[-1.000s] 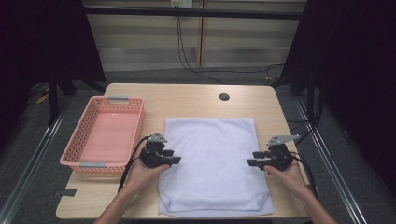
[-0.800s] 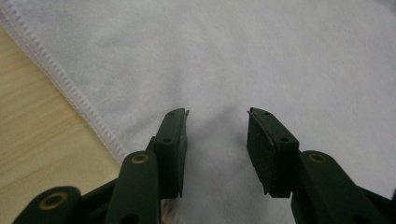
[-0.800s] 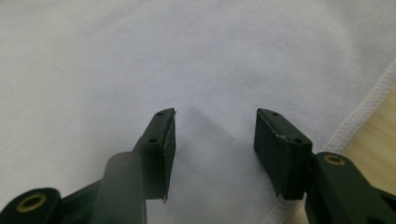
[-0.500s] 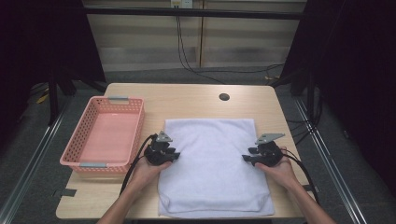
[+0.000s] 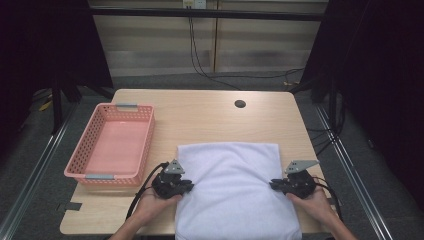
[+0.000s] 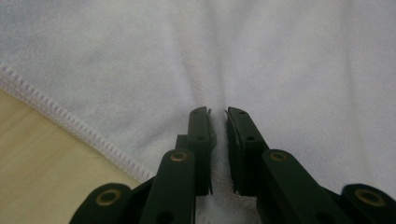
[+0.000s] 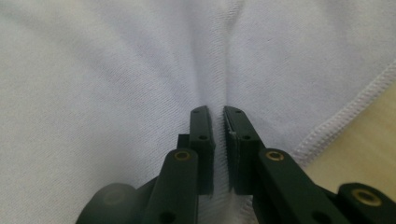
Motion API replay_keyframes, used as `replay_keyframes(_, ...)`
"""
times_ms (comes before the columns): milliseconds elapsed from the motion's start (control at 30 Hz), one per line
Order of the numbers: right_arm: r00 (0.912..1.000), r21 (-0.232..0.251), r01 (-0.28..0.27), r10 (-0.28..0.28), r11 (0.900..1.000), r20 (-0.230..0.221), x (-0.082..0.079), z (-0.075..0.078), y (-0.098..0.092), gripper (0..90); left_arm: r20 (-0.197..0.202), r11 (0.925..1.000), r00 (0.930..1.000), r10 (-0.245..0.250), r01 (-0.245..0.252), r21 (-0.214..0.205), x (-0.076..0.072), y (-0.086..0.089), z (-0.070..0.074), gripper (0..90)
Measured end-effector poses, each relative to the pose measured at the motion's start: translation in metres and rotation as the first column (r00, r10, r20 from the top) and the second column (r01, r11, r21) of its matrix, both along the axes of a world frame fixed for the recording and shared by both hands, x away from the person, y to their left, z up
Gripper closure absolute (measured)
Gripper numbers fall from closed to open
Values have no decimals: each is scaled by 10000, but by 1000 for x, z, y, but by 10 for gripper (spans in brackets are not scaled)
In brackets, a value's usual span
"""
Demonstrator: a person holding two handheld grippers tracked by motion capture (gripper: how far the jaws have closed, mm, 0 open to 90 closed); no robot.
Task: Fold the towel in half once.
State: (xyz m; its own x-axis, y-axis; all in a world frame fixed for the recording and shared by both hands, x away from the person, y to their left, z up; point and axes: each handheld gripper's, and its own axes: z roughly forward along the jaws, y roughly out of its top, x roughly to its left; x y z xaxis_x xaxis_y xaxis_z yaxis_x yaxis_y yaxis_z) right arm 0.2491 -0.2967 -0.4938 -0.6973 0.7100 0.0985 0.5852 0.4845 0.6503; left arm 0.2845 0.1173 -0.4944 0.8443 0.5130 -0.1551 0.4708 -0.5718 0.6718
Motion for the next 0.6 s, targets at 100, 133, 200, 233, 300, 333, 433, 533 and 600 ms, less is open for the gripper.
replay_keyframes(100,10000,-106,-52,51,9999,-84,-9,1,-1,832,-145,9997,9997,-196,198,111,-1,-2,2,798)
replay_keyframes(133,9999,-216,-113,111,9997,-97,-18,3,-2,829,-263,9995,9992,-297,299,68,0,-3,2,782)
replay_keyframes(200,9997,-179,-50,45,9998,-257,-21,4,-3,815,-459,9992,9982,-381,376,-116,5,-2,1,767)
replay_keyframes(233,9996,-44,-70,69,10000,-278,-21,3,-4,783,-490,9993,9983,-316,307,-192,7,-2,2,745)
replay_keyframes(300,9997,177,103,-99,9998,-240,-16,5,-6,611,-491,9994,9986,-215,202,-280,10,-3,2,660)
replay_keyframes(333,9994,421,321,-317,9986,-102,-11,8,-9,618,-417,9992,9991,-64,48,-394,18,-4,7,634)
replay_keyframes(433,9950,830,861,-899,9928,433,4,16,-17,595,-156,9970,9991,406,-415,-655,34,-5,15,611)
replay_keyframes(533,9858,869,1397,-1468,9864,818,24,22,-26,574,-9,9895,9942,1076,-1072,-974,53,-3,17,606)
replay_keyframes(600,9776,703,1761,-1828,9819,1047,37,24,-31,563,4,9847,9903,1389,-1380,-1064,66,-1,15,594)
